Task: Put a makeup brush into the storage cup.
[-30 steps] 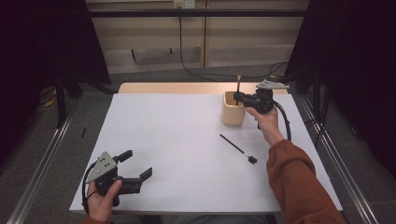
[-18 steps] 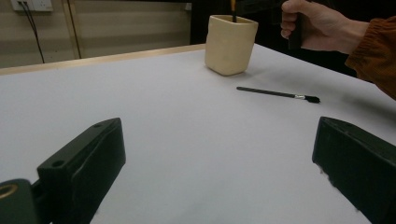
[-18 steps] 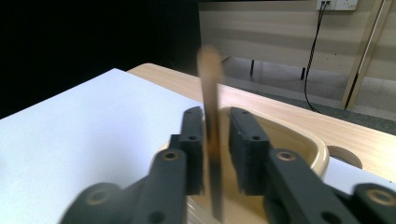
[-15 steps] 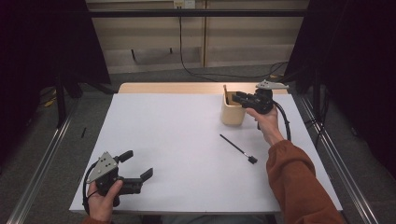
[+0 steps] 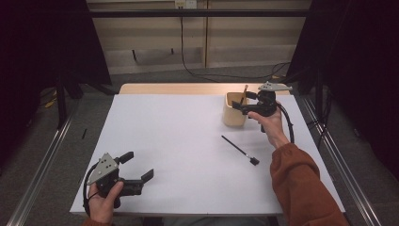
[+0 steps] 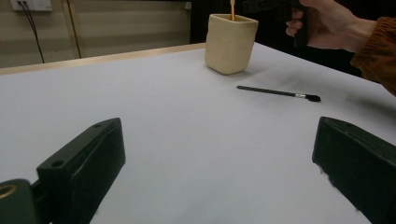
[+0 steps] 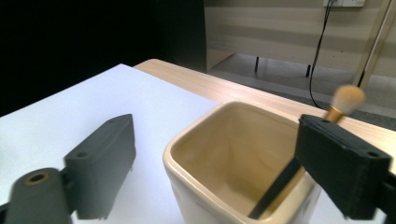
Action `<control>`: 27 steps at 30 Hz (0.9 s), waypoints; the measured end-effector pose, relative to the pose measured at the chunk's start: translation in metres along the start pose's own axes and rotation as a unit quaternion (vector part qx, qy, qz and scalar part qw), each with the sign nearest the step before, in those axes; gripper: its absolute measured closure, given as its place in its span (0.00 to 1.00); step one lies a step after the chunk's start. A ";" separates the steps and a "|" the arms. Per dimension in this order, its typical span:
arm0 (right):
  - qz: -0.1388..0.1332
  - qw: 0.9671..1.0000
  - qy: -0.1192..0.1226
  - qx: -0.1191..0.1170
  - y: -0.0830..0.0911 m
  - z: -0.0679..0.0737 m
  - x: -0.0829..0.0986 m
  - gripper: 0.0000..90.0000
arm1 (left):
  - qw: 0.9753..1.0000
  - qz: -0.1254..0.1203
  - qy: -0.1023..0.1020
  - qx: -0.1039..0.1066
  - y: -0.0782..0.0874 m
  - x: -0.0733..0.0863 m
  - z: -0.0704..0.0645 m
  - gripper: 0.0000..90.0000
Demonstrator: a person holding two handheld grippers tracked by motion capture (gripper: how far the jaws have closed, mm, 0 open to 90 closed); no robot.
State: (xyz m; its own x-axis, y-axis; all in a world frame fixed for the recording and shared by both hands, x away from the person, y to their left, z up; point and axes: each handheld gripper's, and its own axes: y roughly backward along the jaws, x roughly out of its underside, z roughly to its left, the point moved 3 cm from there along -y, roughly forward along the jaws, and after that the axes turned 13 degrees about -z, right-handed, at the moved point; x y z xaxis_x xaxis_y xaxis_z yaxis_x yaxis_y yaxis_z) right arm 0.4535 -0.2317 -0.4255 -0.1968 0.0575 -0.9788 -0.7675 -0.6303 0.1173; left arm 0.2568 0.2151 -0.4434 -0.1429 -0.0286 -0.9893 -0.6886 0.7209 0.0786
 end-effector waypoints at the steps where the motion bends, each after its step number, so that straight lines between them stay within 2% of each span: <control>1: 0.002 1.000 0.000 0.001 0.001 0.000 0.000 0.10 | 1.000 -0.001 0.001 -0.001 0.000 0.000 0.000 0.03; 5: -0.005 1.000 -0.003 0.004 0.006 0.000 -0.003 0.10 | 1.000 -0.001 -0.002 -0.001 0.001 -0.001 0.001 0.03; 16: -0.020 1.000 -0.006 -0.008 0.024 0.009 -0.006 0.05 | 1.000 -0.006 0.000 -0.005 0.001 -0.001 0.002 0.03; 27: -0.025 0.999 -0.011 -0.017 0.045 0.020 -0.003 0.01 | 1.000 -0.008 0.001 -0.007 0.002 -0.002 0.002 0.03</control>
State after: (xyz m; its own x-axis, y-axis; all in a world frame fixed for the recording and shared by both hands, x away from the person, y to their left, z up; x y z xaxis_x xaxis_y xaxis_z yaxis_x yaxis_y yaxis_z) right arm 0.4075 -0.2450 -0.4136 -0.1727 0.1054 -0.9793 -0.7553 -0.6524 0.0630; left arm 0.2574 0.2179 -0.4420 -0.1325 -0.0421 -0.9903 -0.7011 0.7102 0.0636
